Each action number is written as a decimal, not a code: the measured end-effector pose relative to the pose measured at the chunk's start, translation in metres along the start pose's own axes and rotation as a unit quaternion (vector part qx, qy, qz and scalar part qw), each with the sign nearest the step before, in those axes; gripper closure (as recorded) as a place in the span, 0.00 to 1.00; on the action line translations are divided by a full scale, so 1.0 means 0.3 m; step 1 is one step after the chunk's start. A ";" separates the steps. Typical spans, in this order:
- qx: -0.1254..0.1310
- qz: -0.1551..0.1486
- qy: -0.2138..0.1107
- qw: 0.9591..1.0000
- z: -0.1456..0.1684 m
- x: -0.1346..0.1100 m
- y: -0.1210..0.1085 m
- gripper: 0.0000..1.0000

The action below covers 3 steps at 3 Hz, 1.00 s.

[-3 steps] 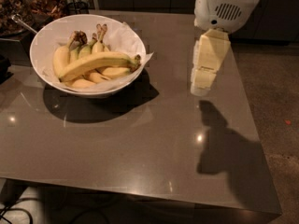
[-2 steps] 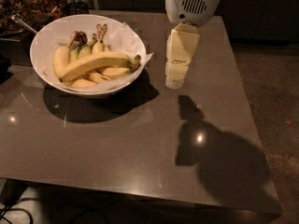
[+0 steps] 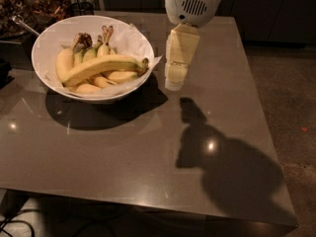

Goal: Pick banana from white bowl

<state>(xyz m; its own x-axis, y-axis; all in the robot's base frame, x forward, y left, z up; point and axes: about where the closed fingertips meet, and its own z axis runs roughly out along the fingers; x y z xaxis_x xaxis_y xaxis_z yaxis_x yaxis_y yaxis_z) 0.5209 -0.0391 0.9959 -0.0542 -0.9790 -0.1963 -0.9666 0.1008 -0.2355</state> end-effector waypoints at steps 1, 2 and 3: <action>-0.003 -0.045 -0.010 0.999 0.027 -0.139 -0.035 0.00; -0.018 -0.085 -0.024 0.996 0.061 -0.293 -0.074 0.00; -0.025 -0.106 -0.037 0.993 0.087 -0.406 -0.120 0.04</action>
Offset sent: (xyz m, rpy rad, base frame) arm 0.0373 0.1284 0.0032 -0.0324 0.0858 0.2892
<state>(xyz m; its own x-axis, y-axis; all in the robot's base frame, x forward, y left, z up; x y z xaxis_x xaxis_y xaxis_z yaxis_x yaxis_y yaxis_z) 0.5690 0.0812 1.0035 0.1677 -0.9617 -0.2168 -0.9658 -0.1162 -0.2318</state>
